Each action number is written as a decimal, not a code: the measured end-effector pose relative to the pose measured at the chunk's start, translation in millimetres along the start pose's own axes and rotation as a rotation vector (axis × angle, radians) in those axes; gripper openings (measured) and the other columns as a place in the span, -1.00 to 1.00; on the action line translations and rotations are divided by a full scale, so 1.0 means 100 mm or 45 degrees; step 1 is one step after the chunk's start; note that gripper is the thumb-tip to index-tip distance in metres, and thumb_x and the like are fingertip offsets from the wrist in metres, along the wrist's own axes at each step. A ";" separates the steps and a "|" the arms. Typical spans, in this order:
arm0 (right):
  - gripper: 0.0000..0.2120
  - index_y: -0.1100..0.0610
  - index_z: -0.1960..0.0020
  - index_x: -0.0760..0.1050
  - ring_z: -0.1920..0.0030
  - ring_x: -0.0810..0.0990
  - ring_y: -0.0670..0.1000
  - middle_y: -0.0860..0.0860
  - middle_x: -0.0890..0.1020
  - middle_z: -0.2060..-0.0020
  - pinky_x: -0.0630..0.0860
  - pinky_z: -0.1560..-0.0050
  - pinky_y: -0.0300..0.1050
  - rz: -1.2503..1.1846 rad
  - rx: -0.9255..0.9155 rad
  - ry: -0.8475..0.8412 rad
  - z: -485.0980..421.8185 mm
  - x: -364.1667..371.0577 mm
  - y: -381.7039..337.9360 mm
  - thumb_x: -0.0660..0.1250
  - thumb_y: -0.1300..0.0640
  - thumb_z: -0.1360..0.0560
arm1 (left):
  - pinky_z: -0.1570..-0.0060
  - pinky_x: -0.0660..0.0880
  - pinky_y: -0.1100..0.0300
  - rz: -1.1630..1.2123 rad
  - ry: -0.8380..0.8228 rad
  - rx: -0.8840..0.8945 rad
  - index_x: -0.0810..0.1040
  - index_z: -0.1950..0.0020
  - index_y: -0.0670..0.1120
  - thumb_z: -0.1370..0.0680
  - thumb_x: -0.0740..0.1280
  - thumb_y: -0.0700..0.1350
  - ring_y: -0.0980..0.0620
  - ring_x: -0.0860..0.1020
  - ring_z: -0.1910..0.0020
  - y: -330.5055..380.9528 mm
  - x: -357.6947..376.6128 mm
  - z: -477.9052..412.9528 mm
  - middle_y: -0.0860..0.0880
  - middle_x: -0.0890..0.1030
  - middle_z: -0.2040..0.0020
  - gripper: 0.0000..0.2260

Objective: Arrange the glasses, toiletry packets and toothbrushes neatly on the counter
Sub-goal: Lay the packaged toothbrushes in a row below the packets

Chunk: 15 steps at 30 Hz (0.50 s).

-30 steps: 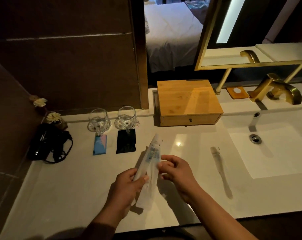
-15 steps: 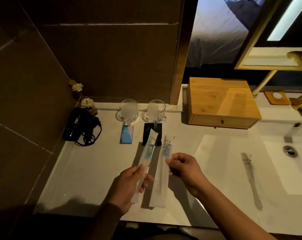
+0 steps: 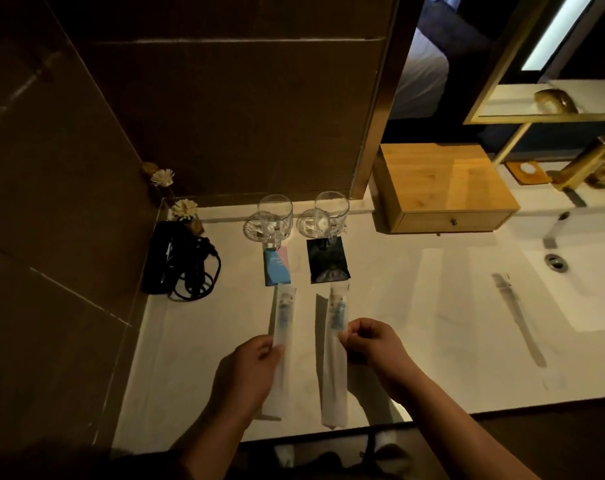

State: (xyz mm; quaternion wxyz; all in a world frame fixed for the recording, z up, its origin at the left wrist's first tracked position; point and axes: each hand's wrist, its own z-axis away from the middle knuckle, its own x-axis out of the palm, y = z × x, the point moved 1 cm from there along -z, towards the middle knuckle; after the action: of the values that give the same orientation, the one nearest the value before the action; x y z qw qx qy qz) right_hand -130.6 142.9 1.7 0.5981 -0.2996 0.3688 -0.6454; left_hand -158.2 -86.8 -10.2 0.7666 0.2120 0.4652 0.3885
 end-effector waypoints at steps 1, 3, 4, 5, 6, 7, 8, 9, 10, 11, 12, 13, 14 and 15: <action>-0.88 0.18 0.15 0.58 0.14 0.69 0.11 0.11 0.72 0.19 0.65 0.02 0.09 0.012 0.012 0.010 0.00 0.02 0.02 0.37 0.17 -0.54 | -0.09 0.60 0.01 -0.068 0.012 0.029 0.57 -0.23 0.15 -0.55 0.30 0.13 0.04 0.63 -0.01 -0.02 -0.01 -0.01 0.10 0.69 -0.09 -0.73; -0.88 0.18 0.17 0.58 0.19 0.67 0.09 0.09 0.70 0.24 0.60 0.13 -0.01 0.043 0.023 0.041 -0.01 0.04 0.02 0.37 0.18 -0.53 | -0.06 0.56 0.11 -0.222 0.043 0.117 0.50 -0.33 0.14 -0.56 0.30 0.10 0.05 0.61 -0.02 -0.03 -0.04 0.01 0.10 0.66 -0.10 -0.67; -0.88 0.18 0.17 0.58 0.22 0.65 0.08 0.09 0.69 0.27 0.58 0.17 -0.04 0.067 0.024 0.064 -0.02 0.05 0.01 0.38 0.19 -0.53 | -0.04 0.56 0.12 -0.314 0.071 0.178 0.46 -0.35 0.14 -0.56 0.30 0.09 0.06 0.59 -0.02 -0.03 -0.05 0.02 0.11 0.63 -0.09 -0.64; -0.88 0.19 0.17 0.58 0.24 0.63 0.07 0.09 0.67 0.29 0.57 0.20 -0.05 0.110 0.021 0.093 -0.03 0.05 -0.01 0.38 0.20 -0.53 | -0.05 0.56 0.11 -0.402 0.099 0.242 0.43 -0.37 0.14 -0.55 0.30 0.09 0.07 0.57 -0.04 -0.04 -0.05 0.03 0.10 0.60 -0.11 -0.62; -0.88 0.20 0.17 0.59 0.26 0.62 0.06 0.10 0.67 0.29 0.58 0.21 -0.05 0.183 0.017 0.130 -0.04 0.05 -0.02 0.38 0.20 -0.53 | -0.05 0.57 0.09 -0.480 0.122 0.312 0.40 -0.39 0.14 -0.55 0.29 0.10 0.06 0.55 -0.09 -0.06 -0.04 0.04 0.09 0.56 -0.17 -0.59; -0.88 0.20 0.17 0.59 0.27 0.63 0.06 0.11 0.67 0.28 0.60 0.21 -0.03 0.280 0.009 0.169 -0.06 0.04 -0.03 0.38 0.19 -0.53 | -0.06 0.57 0.07 -0.549 0.129 0.384 0.38 -0.40 0.14 -0.55 0.28 0.12 0.05 0.52 -0.14 -0.08 -0.03 0.04 0.07 0.52 -0.22 -0.58; -0.89 0.18 0.17 0.60 0.27 0.65 0.07 0.12 0.69 0.27 0.63 0.18 -0.01 0.384 -0.001 0.205 -0.09 0.03 -0.03 0.39 0.18 -0.52 | -0.05 0.57 0.07 -0.604 0.129 0.461 0.36 -0.41 0.14 -0.55 0.27 0.14 0.05 0.50 -0.17 -0.10 -0.01 0.03 0.07 0.48 -0.24 -0.57; -0.90 0.15 0.17 0.62 0.25 0.67 0.08 0.10 0.70 0.26 0.66 0.13 0.02 0.473 -0.015 0.228 -0.12 0.02 -0.03 0.39 0.16 -0.51 | -0.04 0.57 0.07 -0.653 0.126 0.540 0.35 -0.41 0.13 -0.55 0.26 0.16 0.04 0.48 -0.18 -0.10 0.00 0.01 0.07 0.45 -0.25 -0.57; -0.91 0.12 0.17 0.62 0.23 0.69 0.08 0.08 0.71 0.26 0.67 0.09 0.06 0.541 -0.025 0.242 -0.14 0.00 -0.02 0.40 0.14 -0.50 | -0.04 0.57 0.08 -0.696 0.125 0.615 0.34 -0.41 0.14 -0.55 0.25 0.17 0.04 0.47 -0.19 -0.10 0.01 -0.02 0.09 0.42 -0.28 -0.56; -0.93 0.10 0.15 0.63 0.21 0.70 0.08 0.05 0.71 0.25 0.68 0.06 0.09 0.591 -0.031 0.252 -0.16 0.00 -0.01 0.41 0.12 -0.49 | -0.07 0.57 0.08 -0.734 0.114 0.680 0.32 -0.42 0.16 -0.55 0.24 0.18 0.03 0.45 -0.23 -0.11 0.02 -0.06 0.10 0.39 -0.33 -0.55; -0.94 0.08 0.12 0.64 0.19 0.70 0.06 0.03 0.72 0.22 0.67 0.03 0.10 0.637 -0.033 0.263 -0.17 -0.01 -0.01 0.41 0.11 -0.49 | -0.13 0.55 0.06 -0.772 0.095 0.738 0.30 -0.44 0.18 -0.55 0.22 0.20 0.02 0.42 -0.30 -0.12 0.02 -0.11 0.11 0.35 -0.40 -0.54; -0.93 0.08 0.07 0.65 0.16 0.69 0.04 0.02 0.72 0.17 0.67 0.01 0.10 0.684 -0.039 0.279 -0.18 -0.01 -0.01 0.42 0.10 -0.49 | -0.20 0.53 0.02 -0.816 0.065 0.792 0.29 -0.45 0.19 -0.55 0.18 0.22 0.01 0.39 -0.37 -0.13 0.02 -0.15 0.11 0.34 -0.46 -0.53; -0.90 0.08 0.04 0.65 0.14 0.69 0.03 0.01 0.72 0.14 0.66 0.00 0.09 0.731 -0.047 0.299 -0.18 -0.01 -0.01 0.42 0.09 -0.48 | -0.26 0.50 -0.02 -0.862 0.044 0.849 0.31 -0.44 0.18 -0.54 0.15 0.24 -0.01 0.37 -0.42 -0.15 0.02 -0.18 0.09 0.35 -0.50 -0.53; -0.88 0.08 0.01 0.65 0.13 0.69 0.03 0.01 0.72 0.11 0.66 0.00 0.09 0.768 -0.056 0.317 -0.17 0.00 -0.02 0.43 0.08 -0.48 | -0.27 0.49 -0.05 -0.901 0.036 0.894 0.34 -0.43 0.17 -0.53 0.12 0.25 -0.02 0.38 -0.44 -0.16 0.01 -0.20 0.07 0.37 -0.51 -0.52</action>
State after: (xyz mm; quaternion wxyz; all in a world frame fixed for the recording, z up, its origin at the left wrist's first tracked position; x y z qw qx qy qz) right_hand -145.7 145.3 -6.5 0.7060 -0.1085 0.5251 -0.4627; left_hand -169.2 -96.0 -31.3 0.7274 0.2812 0.6217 -0.0727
